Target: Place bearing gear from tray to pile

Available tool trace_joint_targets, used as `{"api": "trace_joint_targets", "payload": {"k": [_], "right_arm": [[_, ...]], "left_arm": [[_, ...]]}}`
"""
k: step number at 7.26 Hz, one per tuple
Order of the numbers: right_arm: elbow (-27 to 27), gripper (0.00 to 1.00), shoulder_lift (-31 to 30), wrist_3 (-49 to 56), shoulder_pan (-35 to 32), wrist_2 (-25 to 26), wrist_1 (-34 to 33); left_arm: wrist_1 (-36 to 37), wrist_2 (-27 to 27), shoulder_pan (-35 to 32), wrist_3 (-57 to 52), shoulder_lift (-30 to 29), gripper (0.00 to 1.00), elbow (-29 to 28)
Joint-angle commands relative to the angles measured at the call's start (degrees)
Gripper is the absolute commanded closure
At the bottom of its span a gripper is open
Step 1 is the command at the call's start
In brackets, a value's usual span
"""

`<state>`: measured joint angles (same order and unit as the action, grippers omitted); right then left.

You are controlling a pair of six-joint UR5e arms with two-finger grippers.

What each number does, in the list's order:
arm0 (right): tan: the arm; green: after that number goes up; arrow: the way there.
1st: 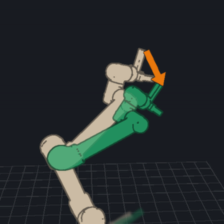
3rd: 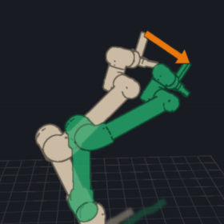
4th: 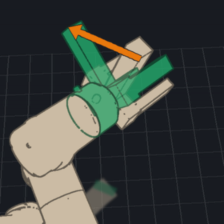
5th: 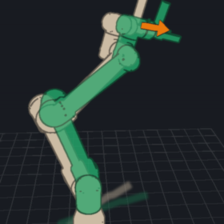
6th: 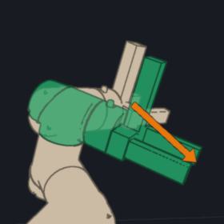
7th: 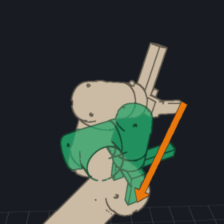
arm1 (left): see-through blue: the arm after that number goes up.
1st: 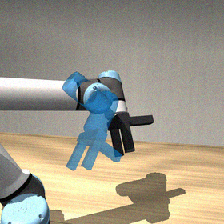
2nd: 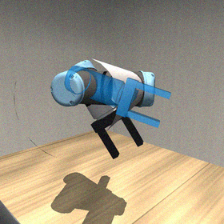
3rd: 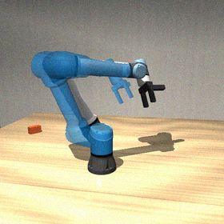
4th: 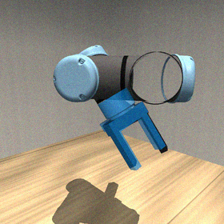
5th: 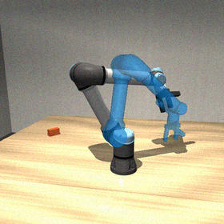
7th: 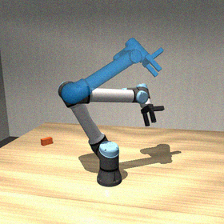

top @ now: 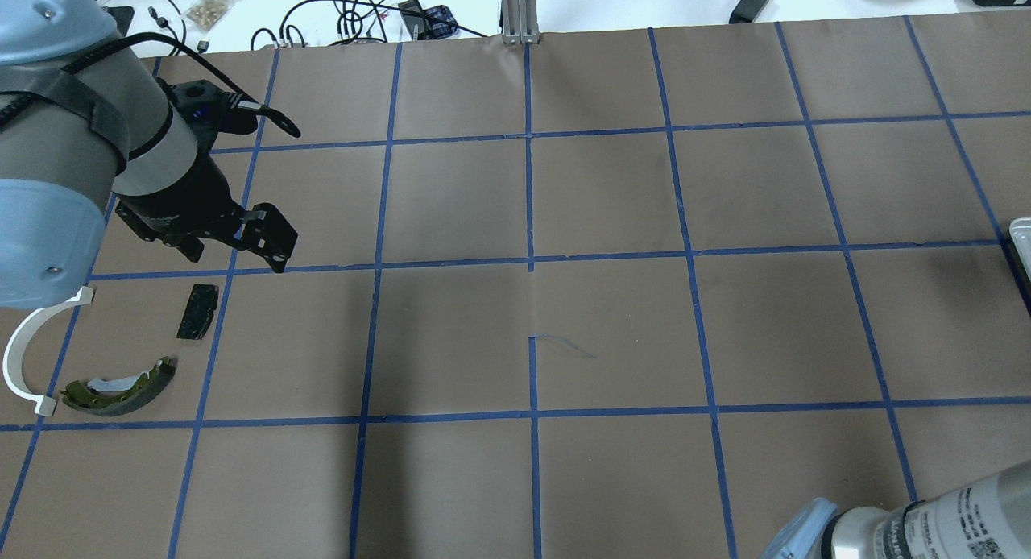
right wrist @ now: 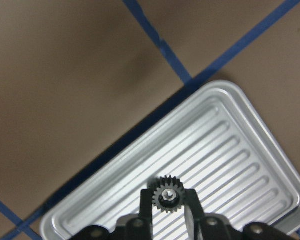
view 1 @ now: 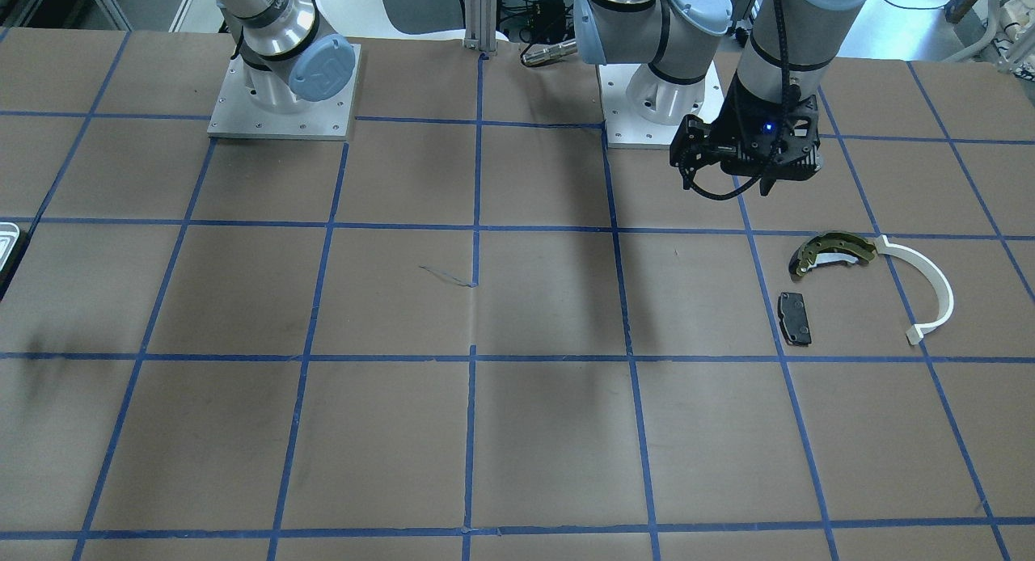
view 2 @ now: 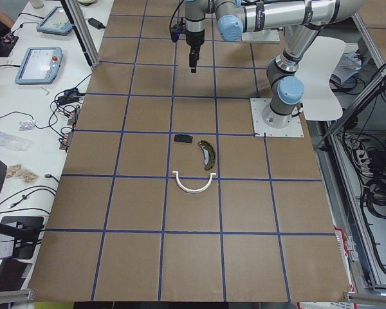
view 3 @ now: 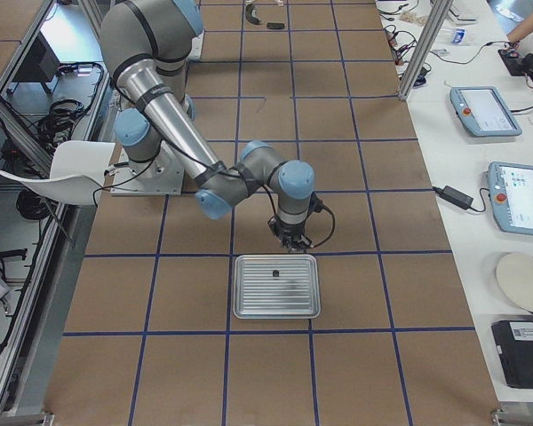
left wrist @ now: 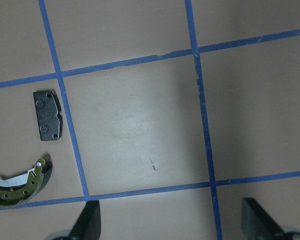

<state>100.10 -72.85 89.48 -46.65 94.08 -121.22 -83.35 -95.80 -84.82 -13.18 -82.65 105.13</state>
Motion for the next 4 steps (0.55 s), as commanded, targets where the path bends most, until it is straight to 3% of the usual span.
{"api": "trace_joint_targets", "payload": {"k": [1, 3, 4], "right_arm": [[0.8, 0.89, -5.9, -27.5, -16.0, 2.8, 7.9], [0.9, 0.89, -6.1, -56.9, -34.6, 2.5, 9.9], [0.8, 0.89, -6.2, -69.9, -43.3, 2.2, 10.1]], "left_arm": [[0.1, 0.3, 3.0, 0.0, 0.1, 0.00, -0.1], [0.1, 0.3, 3.6, 0.3, -0.6, 0.00, -0.2], [0.1, 3.2, 3.0, 1.3, -0.7, 0.00, -0.7]]}}
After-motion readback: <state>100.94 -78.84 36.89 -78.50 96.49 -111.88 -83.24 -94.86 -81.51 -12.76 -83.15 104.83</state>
